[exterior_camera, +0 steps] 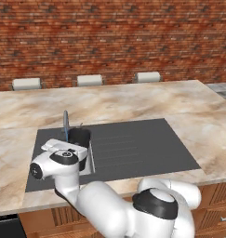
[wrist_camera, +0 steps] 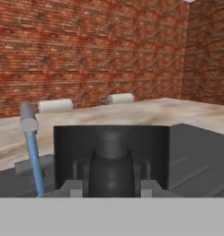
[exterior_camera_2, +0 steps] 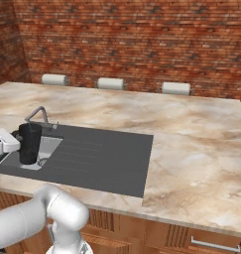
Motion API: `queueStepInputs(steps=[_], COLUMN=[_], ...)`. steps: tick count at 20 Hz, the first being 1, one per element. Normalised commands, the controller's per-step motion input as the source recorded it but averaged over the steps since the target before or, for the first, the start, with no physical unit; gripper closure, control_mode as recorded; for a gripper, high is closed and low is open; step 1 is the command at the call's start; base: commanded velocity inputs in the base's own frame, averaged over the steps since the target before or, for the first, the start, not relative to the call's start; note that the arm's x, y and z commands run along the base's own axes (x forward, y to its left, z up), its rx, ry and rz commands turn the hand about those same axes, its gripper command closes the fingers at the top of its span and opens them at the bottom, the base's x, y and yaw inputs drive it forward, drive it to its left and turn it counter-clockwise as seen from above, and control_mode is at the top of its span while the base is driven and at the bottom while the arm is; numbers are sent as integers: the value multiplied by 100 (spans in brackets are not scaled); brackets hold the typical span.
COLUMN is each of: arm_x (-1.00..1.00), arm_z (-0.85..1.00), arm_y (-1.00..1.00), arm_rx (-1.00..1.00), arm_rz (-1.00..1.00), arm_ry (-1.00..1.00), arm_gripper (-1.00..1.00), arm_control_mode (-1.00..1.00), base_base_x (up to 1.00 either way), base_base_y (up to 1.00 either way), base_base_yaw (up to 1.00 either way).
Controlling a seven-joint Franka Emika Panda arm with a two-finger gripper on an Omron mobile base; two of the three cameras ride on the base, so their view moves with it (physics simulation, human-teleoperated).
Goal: Turn on the sink faucet and place the jug under the water for a few seconds to fill it up.
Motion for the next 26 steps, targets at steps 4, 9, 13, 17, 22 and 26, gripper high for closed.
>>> queueStepInputs(steps=[4,9,13,17,22,26], arm_x=[29,30,28,23,29,24], arm_z=[-19,-21,-23,-26,-30,-31], arm_y=[31,19,20,5,9,13], arm_rx=[0,0,0,0,0,0], arm_rz=[0,0,0,0,0,0], arm_ry=[1,0,0,0,0,0], arm_gripper=[100,100,100,100,100,100], arm_control_mode=[-100,-100,-100,-100,-100,-100], base_base_x=[0,0,0,0,0,0], base_base_y=[0,0,0,0,0,0], base_base_yaw=[0,0,0,0,0,0])
